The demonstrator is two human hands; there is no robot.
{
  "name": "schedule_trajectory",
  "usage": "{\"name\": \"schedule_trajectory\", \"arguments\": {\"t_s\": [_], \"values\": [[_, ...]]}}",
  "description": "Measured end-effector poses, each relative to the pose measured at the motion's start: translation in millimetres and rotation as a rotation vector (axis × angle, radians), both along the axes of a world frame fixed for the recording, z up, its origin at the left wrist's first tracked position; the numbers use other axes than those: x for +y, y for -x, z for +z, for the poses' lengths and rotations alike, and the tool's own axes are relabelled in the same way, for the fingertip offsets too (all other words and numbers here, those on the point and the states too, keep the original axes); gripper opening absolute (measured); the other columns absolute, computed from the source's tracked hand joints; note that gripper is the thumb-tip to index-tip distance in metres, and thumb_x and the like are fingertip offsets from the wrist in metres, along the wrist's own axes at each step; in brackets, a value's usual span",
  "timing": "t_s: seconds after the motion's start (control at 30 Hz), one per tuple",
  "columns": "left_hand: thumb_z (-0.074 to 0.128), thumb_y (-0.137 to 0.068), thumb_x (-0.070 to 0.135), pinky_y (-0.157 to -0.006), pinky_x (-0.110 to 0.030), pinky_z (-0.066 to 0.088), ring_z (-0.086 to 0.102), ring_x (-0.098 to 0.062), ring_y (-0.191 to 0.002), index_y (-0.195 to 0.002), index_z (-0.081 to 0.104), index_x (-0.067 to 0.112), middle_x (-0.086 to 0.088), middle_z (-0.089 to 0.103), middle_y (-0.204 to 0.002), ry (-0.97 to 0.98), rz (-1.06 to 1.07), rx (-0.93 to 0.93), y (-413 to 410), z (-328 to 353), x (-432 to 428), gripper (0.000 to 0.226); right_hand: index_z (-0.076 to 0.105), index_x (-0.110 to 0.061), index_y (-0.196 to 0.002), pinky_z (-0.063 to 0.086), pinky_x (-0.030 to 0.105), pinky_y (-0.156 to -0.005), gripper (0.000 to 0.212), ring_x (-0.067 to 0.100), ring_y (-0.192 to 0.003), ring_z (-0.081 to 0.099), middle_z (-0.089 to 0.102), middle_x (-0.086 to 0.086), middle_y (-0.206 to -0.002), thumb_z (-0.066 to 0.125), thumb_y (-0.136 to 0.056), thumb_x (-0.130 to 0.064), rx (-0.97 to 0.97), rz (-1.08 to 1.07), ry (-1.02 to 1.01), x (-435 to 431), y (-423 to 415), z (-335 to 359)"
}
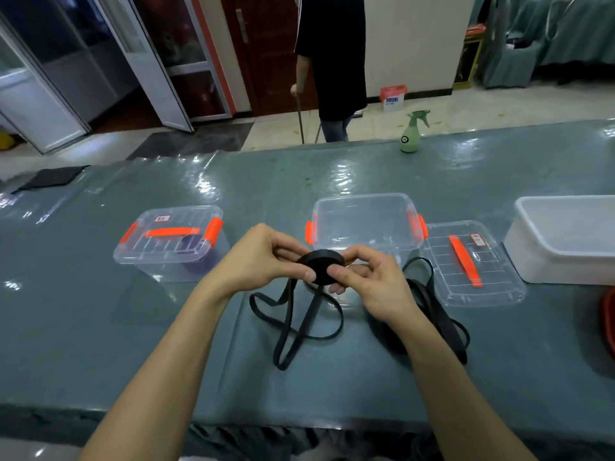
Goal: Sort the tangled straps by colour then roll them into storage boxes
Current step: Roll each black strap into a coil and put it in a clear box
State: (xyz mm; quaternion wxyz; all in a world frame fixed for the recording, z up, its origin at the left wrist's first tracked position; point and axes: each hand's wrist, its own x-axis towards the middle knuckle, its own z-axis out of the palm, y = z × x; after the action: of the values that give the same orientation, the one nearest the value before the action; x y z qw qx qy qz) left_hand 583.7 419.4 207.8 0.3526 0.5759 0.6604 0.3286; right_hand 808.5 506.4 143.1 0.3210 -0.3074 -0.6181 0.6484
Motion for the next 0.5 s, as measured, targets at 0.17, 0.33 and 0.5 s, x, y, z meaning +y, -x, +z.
{"name": "schedule_trajectory", "arguments": {"t_s": [0.17,0.33,0.5], "values": [[0.093,-0.084,0.007,-0.085,-0.017,0.059,0.082,-0.011,-0.095,-0.104,0.089,0.028,-0.003,0.086,-0.1,-0.063,0.052,-0.149,-18,-17,-3,0.029,0.07,0.001,-0.103,0.065,0.036,-0.078,0.009,0.033,-0.075,0.079,0.077,0.021,-0.089,0.076,-0.097,-0.002,0.168,0.018,0.09,-1,-6,-6],[0.096,-0.082,0.031,-0.07,-0.036,0.058,0.072,-0.017,-0.067,-0.092,0.088,0.027,0.002,0.079,-0.072,0.052,-0.023,0.416,-24,-9,-6,0.013,0.078,-0.023,-0.116,0.061,0.033,-0.072,0.035,0.024,-0.07,0.08,0.08,0.003,-0.102,0.094,-0.085,-0.021,-0.131,0.141,-0.113,-2,-15,-19],[0.091,-0.079,0.044,-0.067,-0.036,0.056,0.069,-0.012,-0.067,-0.093,0.086,0.034,0.01,0.078,-0.073,0.066,-0.165,0.827,-39,10,4,0.018,0.079,-0.023,-0.094,0.063,0.046,-0.075,0.015,0.02,-0.066,0.075,0.077,0.0,-0.07,0.091,-0.086,-0.025,-0.273,0.123,-0.356,-1,-9,-26]]}}
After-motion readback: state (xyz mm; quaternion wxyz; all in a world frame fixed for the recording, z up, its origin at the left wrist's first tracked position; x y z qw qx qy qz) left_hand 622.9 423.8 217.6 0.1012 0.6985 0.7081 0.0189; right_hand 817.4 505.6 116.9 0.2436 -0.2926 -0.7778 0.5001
